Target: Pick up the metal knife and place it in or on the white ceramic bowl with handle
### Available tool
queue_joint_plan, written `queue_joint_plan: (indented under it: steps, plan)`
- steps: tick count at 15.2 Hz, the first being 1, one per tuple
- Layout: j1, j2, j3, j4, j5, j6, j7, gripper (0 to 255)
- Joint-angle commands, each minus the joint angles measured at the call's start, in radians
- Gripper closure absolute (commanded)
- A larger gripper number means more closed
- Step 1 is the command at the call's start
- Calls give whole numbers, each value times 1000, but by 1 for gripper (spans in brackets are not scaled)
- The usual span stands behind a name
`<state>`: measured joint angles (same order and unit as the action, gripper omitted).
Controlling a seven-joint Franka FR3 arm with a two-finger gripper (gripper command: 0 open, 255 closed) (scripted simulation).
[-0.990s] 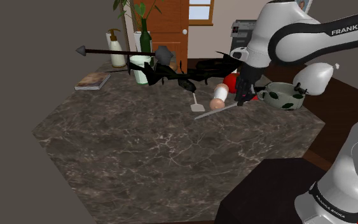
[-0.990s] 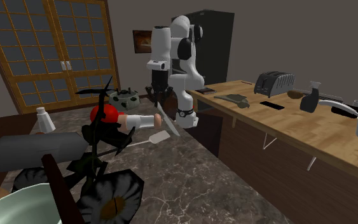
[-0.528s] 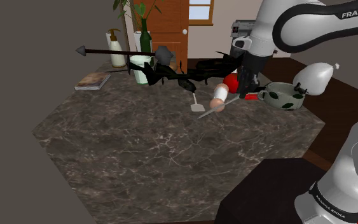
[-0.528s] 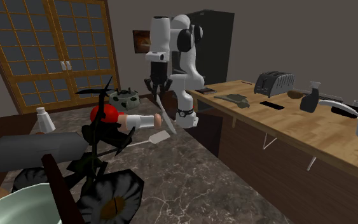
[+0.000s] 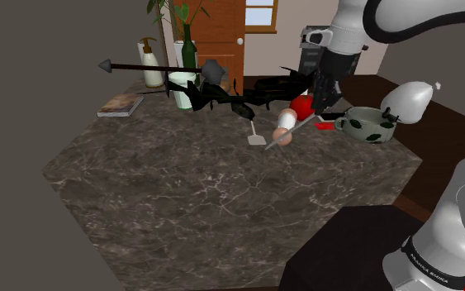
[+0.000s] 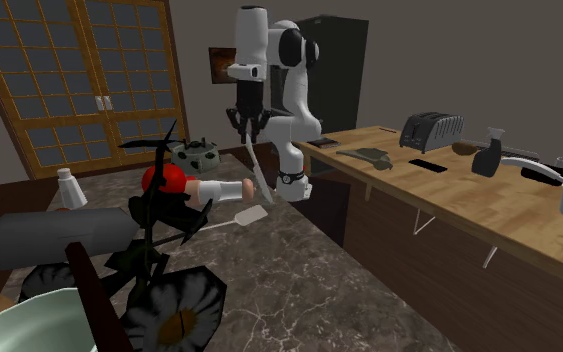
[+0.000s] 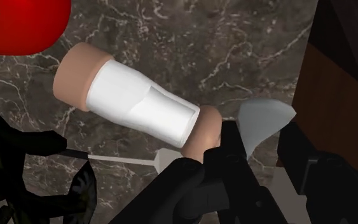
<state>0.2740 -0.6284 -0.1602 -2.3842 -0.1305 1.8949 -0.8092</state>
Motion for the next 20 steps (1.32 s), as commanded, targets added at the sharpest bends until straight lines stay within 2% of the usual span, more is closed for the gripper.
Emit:
queue_joint_plan:
  steps: [1, 4, 12, 20]
  plan:
    - [1, 5, 2, 30, 2, -26, -1, 255]
    - [-7, -10, -14, 46, -5, -54, -24, 255]
    - [-83, -104, -161, 19, -90, -101, -203, 255]
    - [-145, -125, -325, 65, -176, -135, -394, 255]
